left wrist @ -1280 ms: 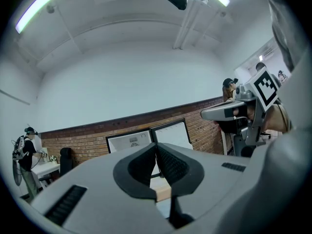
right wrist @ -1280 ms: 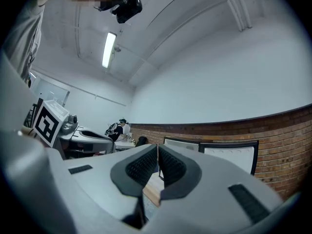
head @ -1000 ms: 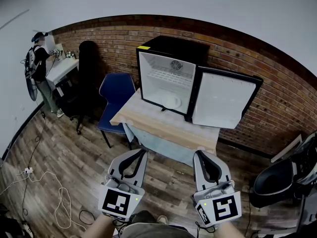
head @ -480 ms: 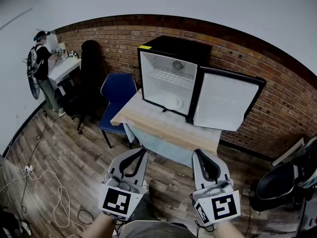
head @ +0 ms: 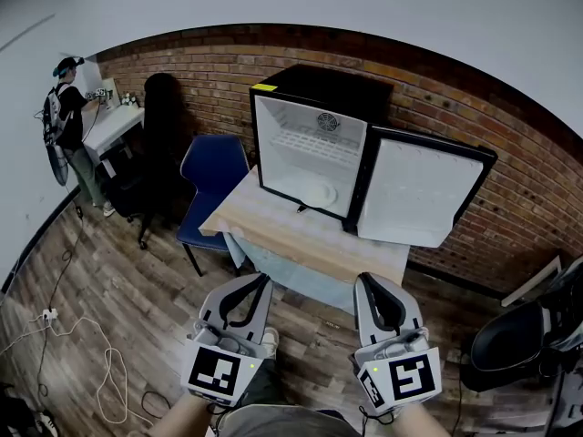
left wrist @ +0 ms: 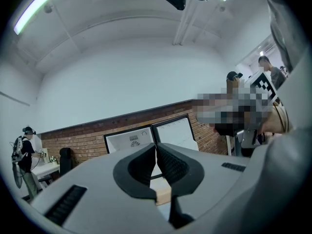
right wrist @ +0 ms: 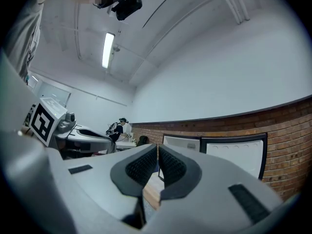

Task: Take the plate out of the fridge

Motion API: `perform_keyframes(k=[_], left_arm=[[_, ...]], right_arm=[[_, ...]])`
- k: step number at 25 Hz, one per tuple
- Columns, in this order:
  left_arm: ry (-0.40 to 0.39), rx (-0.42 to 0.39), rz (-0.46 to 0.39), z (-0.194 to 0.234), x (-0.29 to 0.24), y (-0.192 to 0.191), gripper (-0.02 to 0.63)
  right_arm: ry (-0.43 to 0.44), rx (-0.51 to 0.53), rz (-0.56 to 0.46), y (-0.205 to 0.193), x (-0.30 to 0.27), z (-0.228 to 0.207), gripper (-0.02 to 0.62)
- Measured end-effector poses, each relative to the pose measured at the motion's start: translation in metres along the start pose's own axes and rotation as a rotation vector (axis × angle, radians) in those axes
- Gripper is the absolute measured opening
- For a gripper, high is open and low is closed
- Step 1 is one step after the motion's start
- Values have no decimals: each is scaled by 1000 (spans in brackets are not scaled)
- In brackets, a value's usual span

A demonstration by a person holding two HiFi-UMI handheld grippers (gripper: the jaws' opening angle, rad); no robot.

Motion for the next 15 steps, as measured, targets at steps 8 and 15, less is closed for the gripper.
perform_keyframes(k=[8, 15], left_arm=[[-26, -1, 4, 28, -33, -11, 21], [-46, 14, 19, 69, -71, -23, 21]], right_arm=[[-10, 3, 21, -12, -43, -8, 31], [-24, 7, 49, -24, -97, -15, 31]])
Point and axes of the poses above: the fingertips, and each gripper's own axes: x backward along the fingers, z to its left, y out of its top, the point moved 3 cm from there along x, backward along the fingers, and after that the axes turned 7 degrees about -y, right-handed, at the moved point
